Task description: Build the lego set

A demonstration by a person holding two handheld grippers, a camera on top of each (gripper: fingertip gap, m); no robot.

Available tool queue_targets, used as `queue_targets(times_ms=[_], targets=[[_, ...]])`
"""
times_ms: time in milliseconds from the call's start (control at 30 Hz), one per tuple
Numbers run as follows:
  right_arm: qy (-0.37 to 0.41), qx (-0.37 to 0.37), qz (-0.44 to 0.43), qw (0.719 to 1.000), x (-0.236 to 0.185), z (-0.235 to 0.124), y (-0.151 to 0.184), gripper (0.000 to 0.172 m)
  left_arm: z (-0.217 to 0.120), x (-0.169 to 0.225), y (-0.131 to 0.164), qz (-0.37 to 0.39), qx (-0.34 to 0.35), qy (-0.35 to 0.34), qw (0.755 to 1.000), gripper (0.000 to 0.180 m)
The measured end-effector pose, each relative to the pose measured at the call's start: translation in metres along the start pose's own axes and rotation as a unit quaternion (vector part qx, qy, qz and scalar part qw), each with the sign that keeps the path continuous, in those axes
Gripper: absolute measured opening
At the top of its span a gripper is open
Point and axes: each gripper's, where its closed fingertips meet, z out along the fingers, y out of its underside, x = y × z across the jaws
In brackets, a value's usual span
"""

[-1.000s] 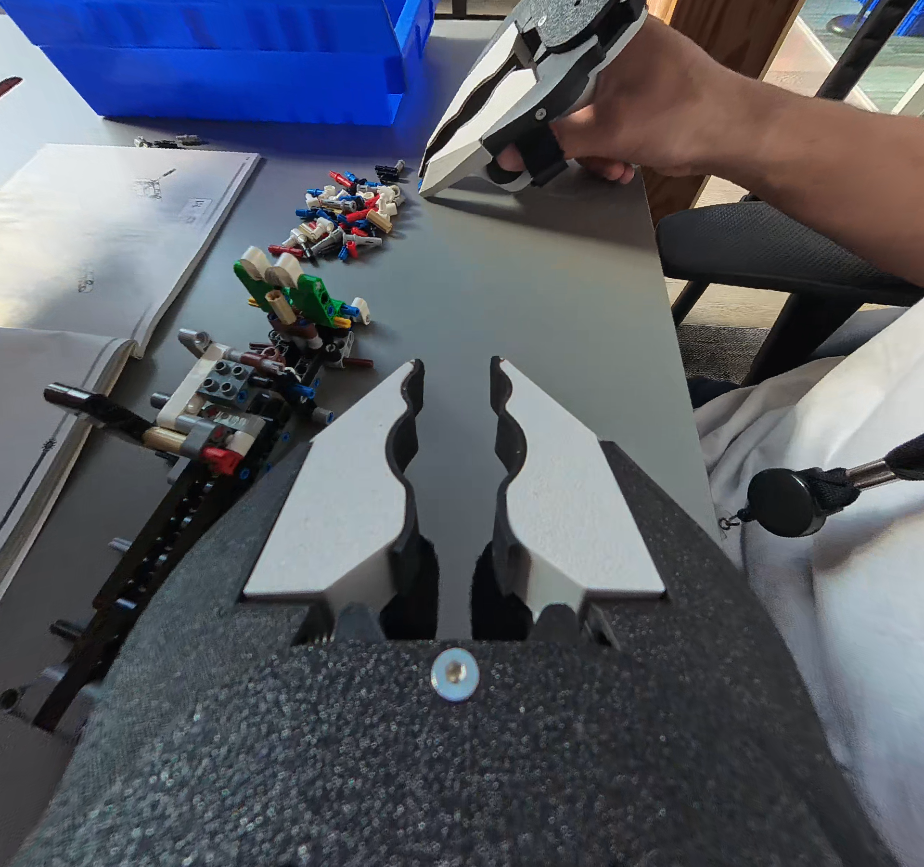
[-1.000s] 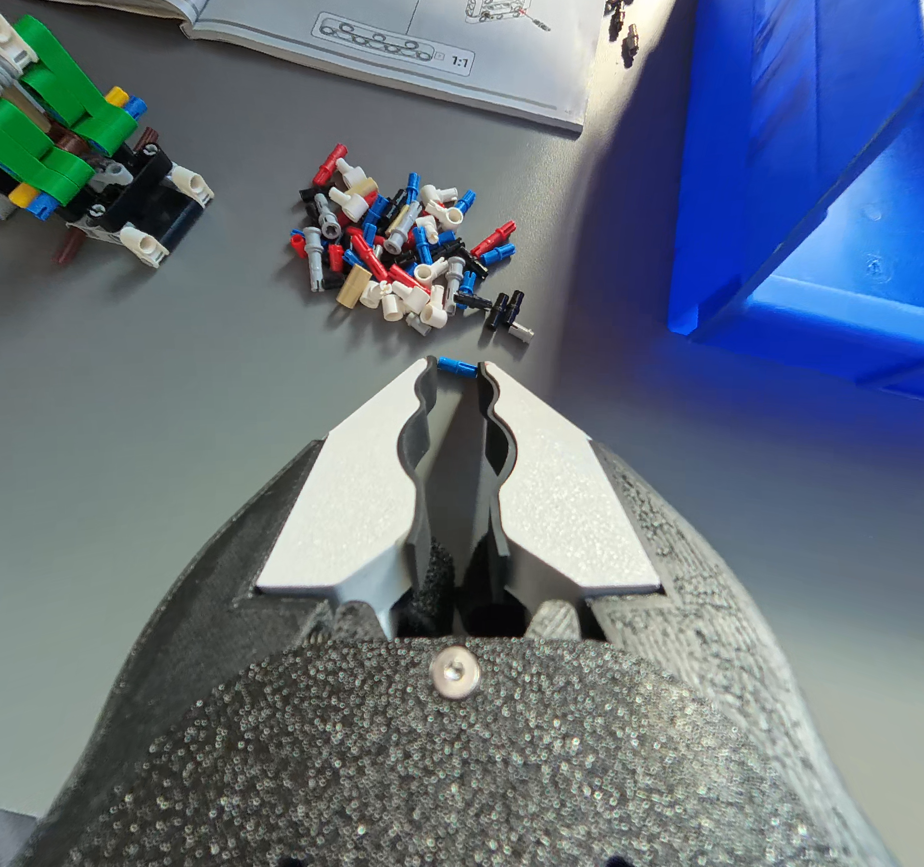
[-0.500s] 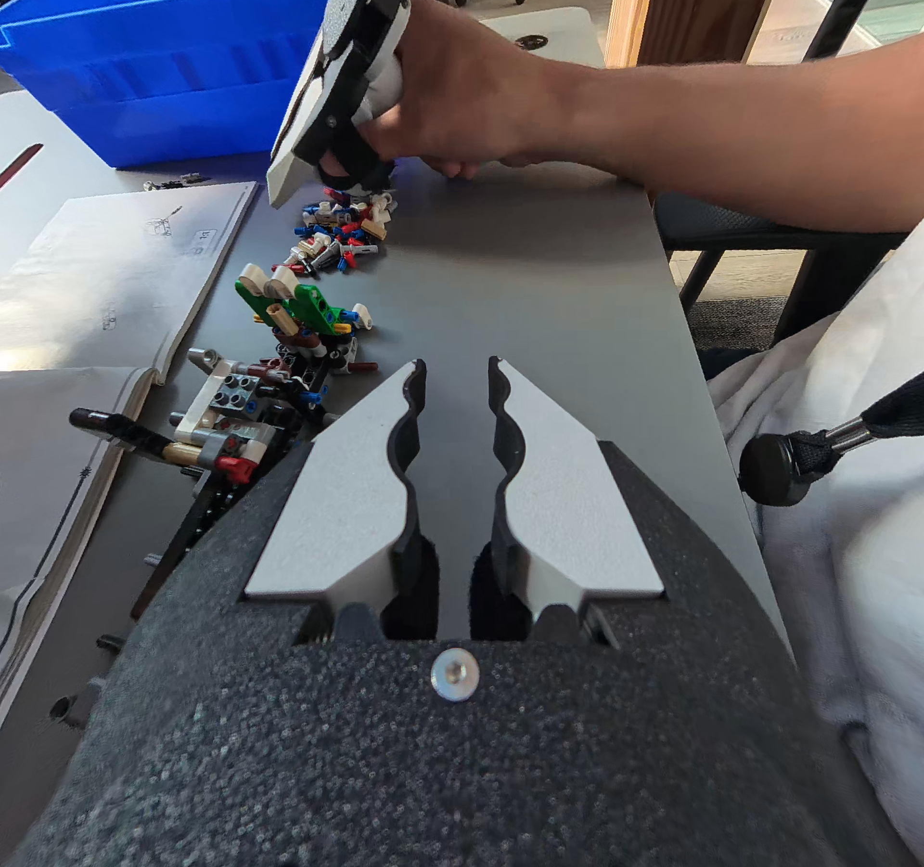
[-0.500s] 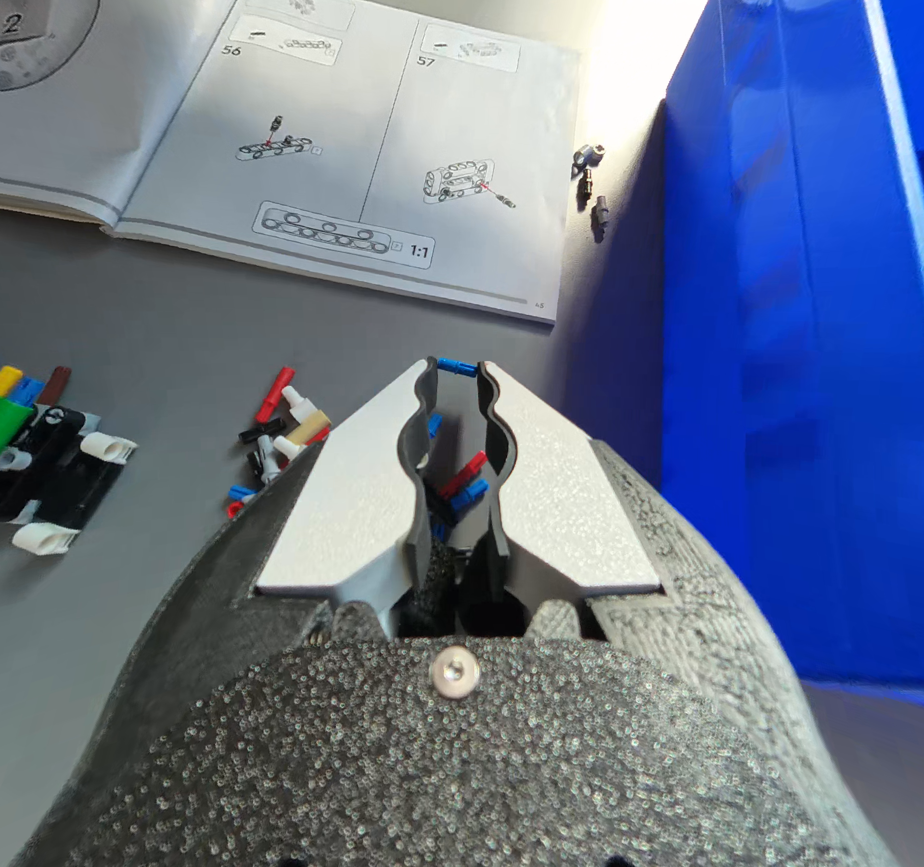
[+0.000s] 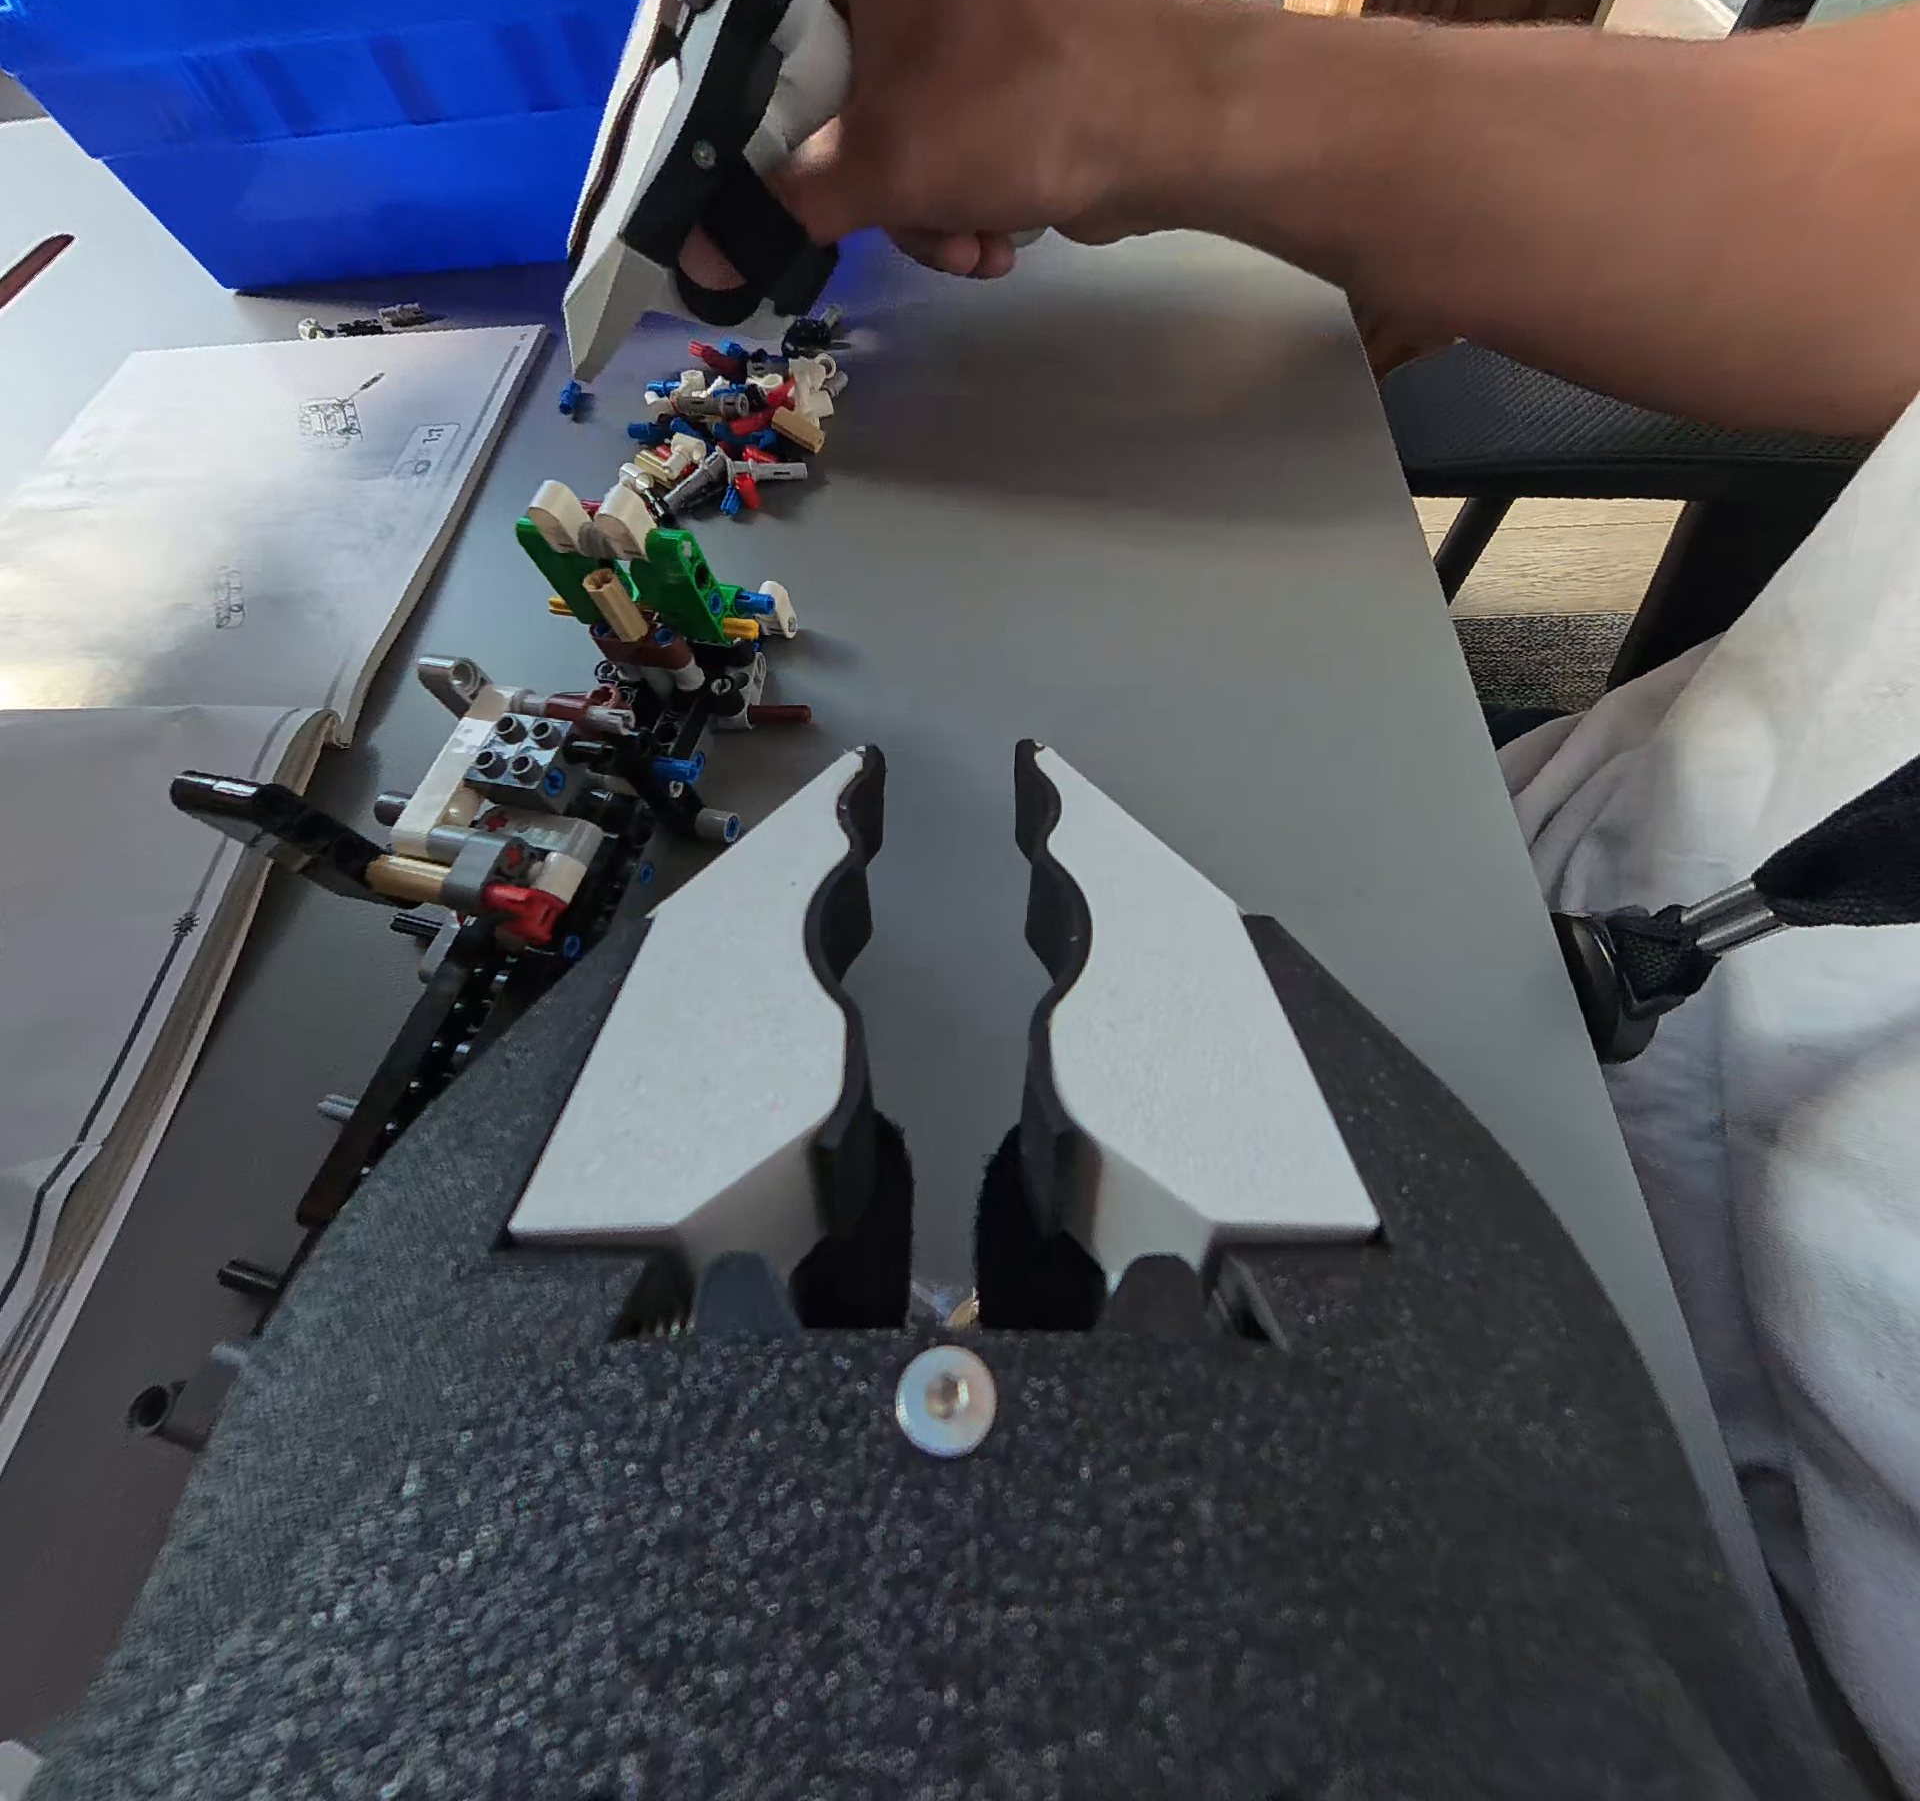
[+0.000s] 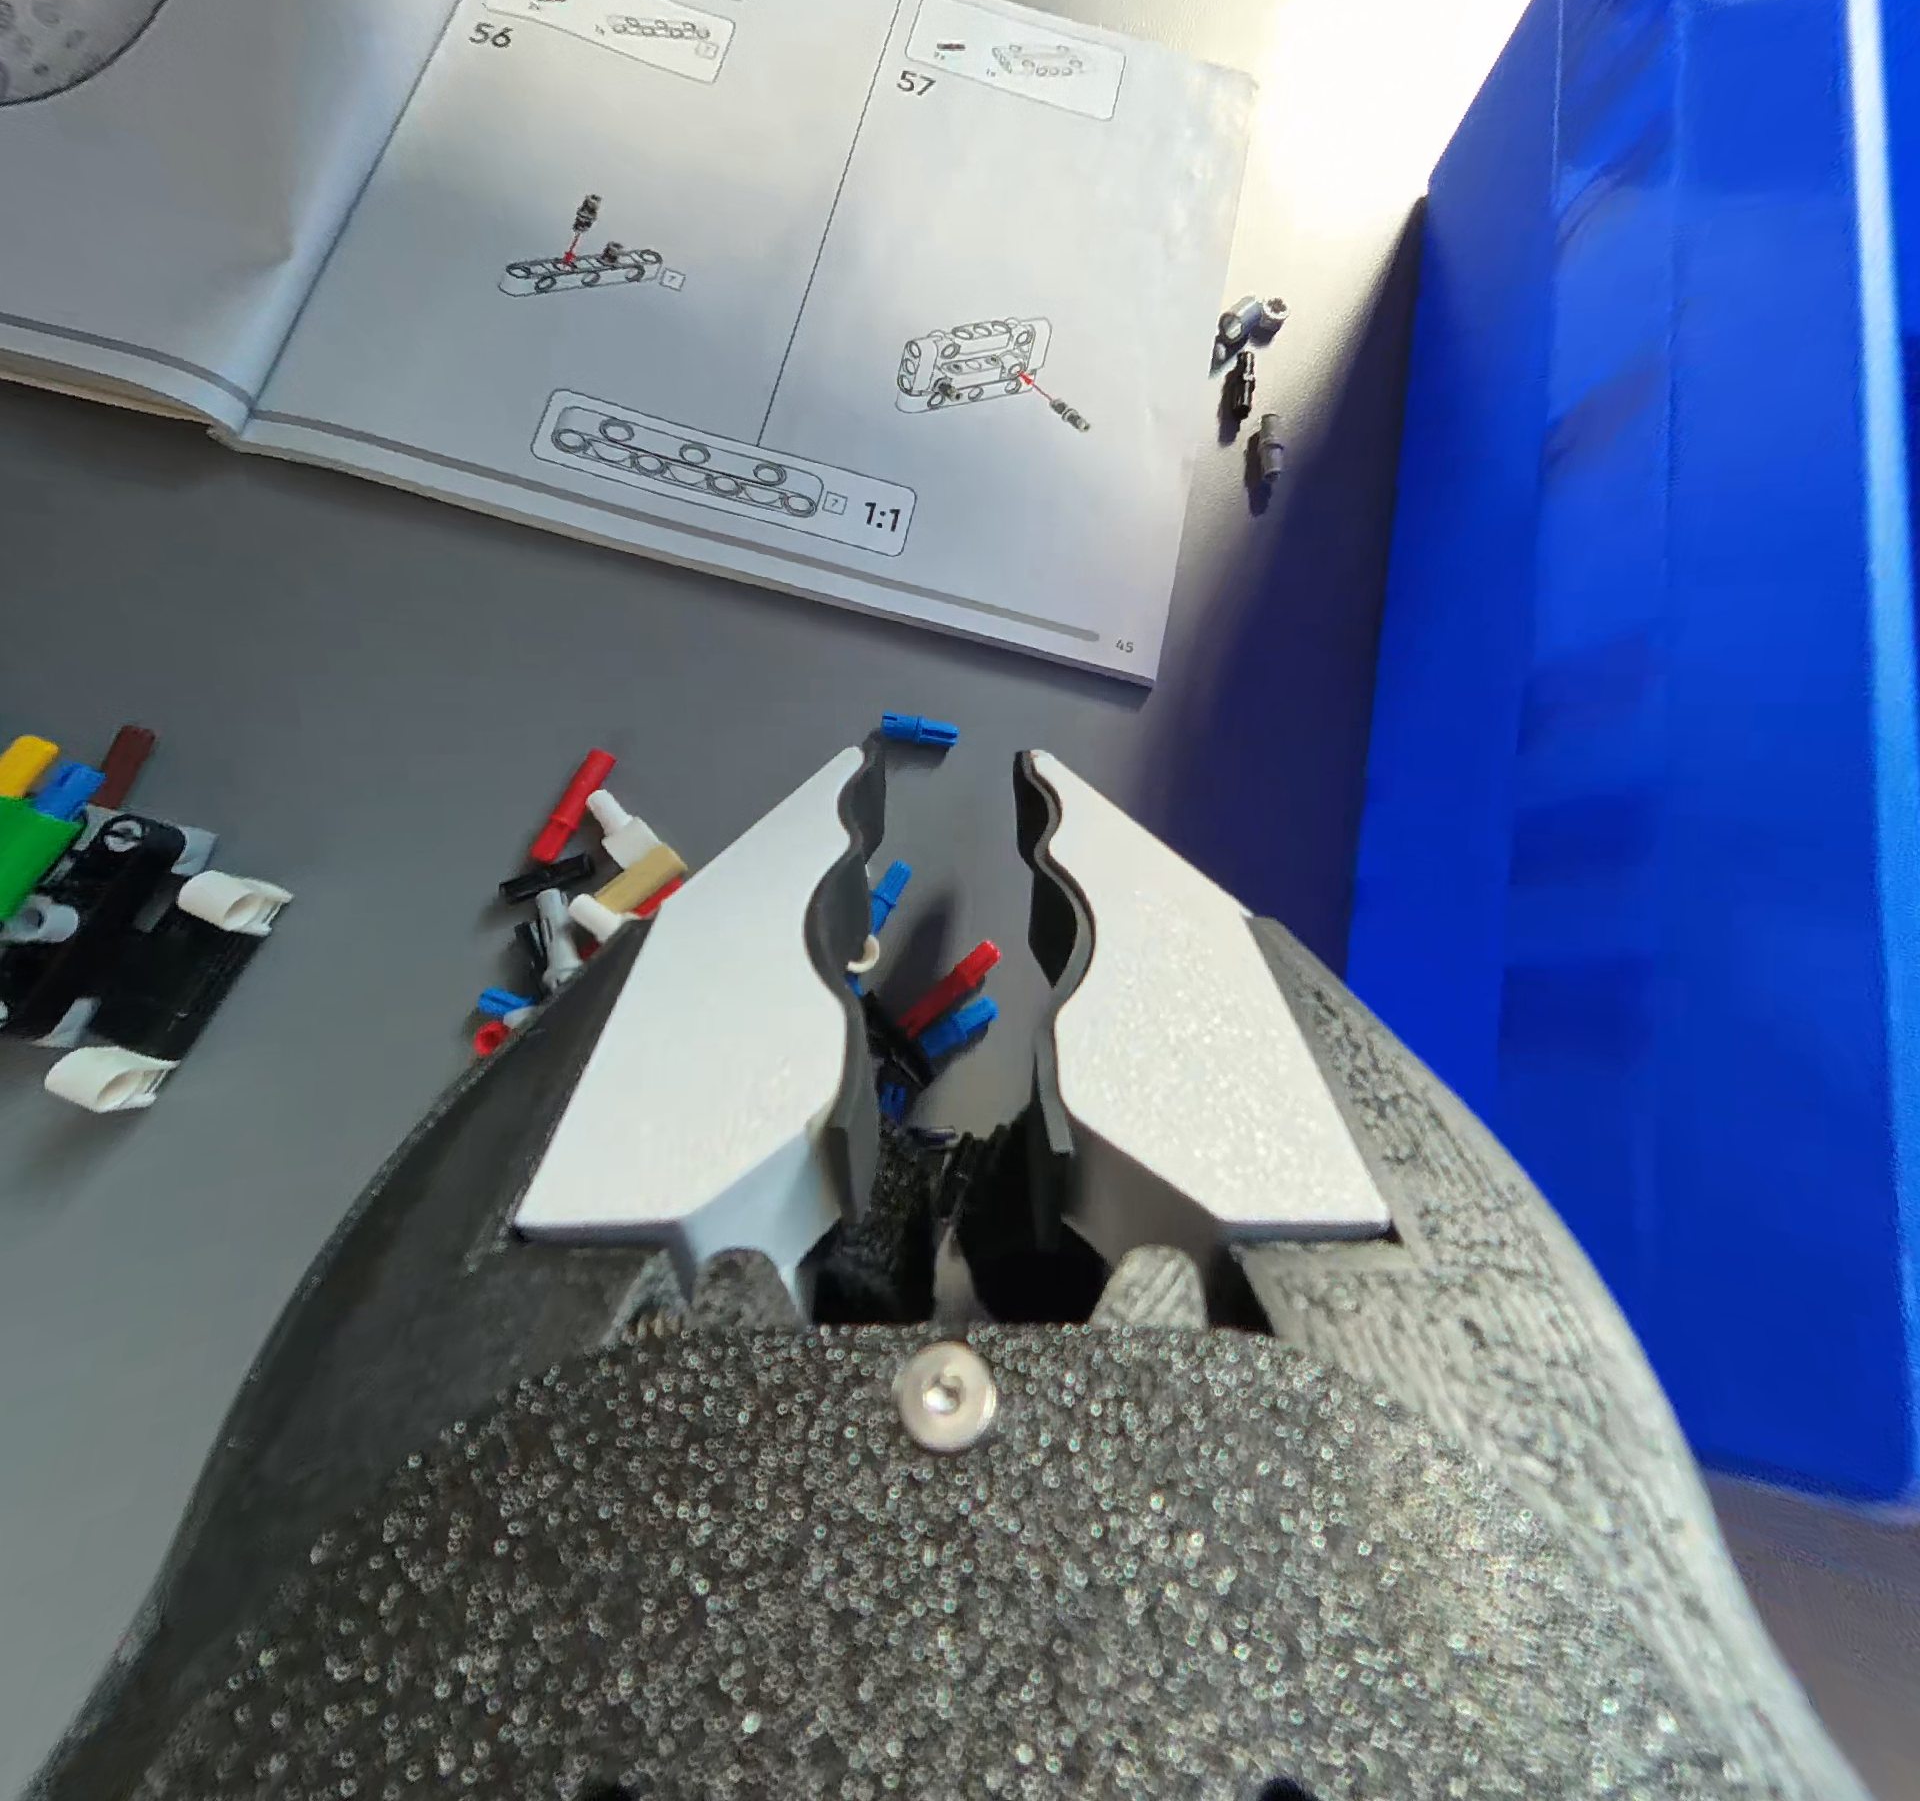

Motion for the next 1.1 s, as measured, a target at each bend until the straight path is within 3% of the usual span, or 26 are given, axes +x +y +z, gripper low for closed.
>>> queue_targets(times_ms=[233,367,633,900,1100], targets=[[-0.044,0.023,0.031,0.998,-0.011,-0.034,0.020,0.022,0.001,0.001,0.002,0.006,-0.006,0.001,1.000,0.023],[-0.072,0.009,0.048,0.996,-0.014,-0.031,0.031,0.022,0.001,0.002,0.003,0.013,-0.009,0.000,1.000,0.023],[-0.091,-0.017,0.083,0.992,-0.010,-0.015,0.019,0.015,0.001,-0.001,0.001,-0.014,-0.003,0.012,1.000,0.023],[-0.045,-0.058,0.034,0.997,-0.009,-0.008,0.026,0.004,-0.002,-0.004,-0.002,-0.039,0.009,0.021,0.999,0.023],[0.017,-0.034,0.020,0.999,0.012,-0.013,0.019,0.004,-0.003,-0.004,-0.002,-0.041,0.010,0.023,0.999,0.022]])
